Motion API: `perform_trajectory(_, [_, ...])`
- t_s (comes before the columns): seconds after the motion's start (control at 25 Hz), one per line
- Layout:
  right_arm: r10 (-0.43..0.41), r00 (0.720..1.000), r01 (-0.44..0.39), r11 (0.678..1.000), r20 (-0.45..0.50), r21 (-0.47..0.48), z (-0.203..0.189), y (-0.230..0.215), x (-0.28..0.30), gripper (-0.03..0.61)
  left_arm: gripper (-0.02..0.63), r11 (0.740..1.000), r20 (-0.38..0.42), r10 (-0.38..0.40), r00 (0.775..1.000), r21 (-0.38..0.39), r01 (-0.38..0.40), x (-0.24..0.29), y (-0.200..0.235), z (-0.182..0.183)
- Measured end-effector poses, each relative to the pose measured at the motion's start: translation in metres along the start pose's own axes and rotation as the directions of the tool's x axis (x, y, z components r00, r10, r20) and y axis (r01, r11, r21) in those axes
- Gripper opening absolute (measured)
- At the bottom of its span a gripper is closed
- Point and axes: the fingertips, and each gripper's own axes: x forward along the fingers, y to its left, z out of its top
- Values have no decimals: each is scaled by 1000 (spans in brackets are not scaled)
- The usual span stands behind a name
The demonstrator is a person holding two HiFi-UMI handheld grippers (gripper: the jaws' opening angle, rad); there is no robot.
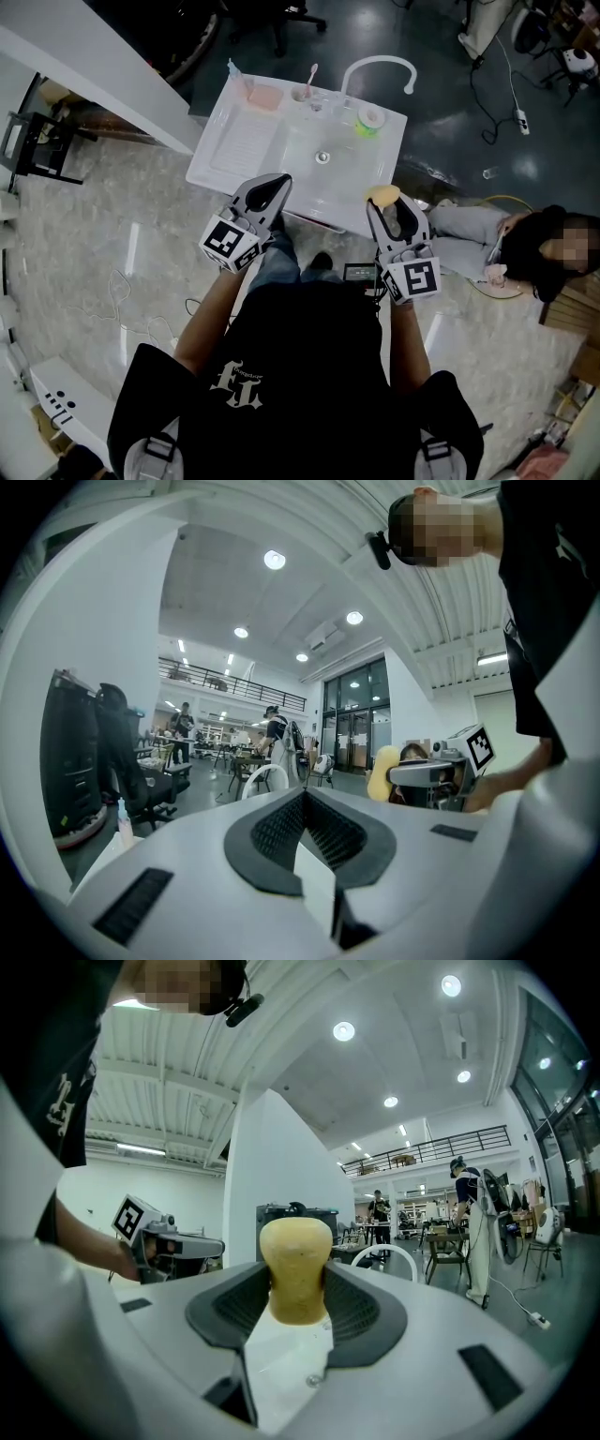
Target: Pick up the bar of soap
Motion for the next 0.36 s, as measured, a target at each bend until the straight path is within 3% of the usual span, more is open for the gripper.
perform_trajectory(0.36, [2,1000,-2,1000,12,11,4,-5,4,187,9,1000,-10,22,1000,11,-22,-1,9,1])
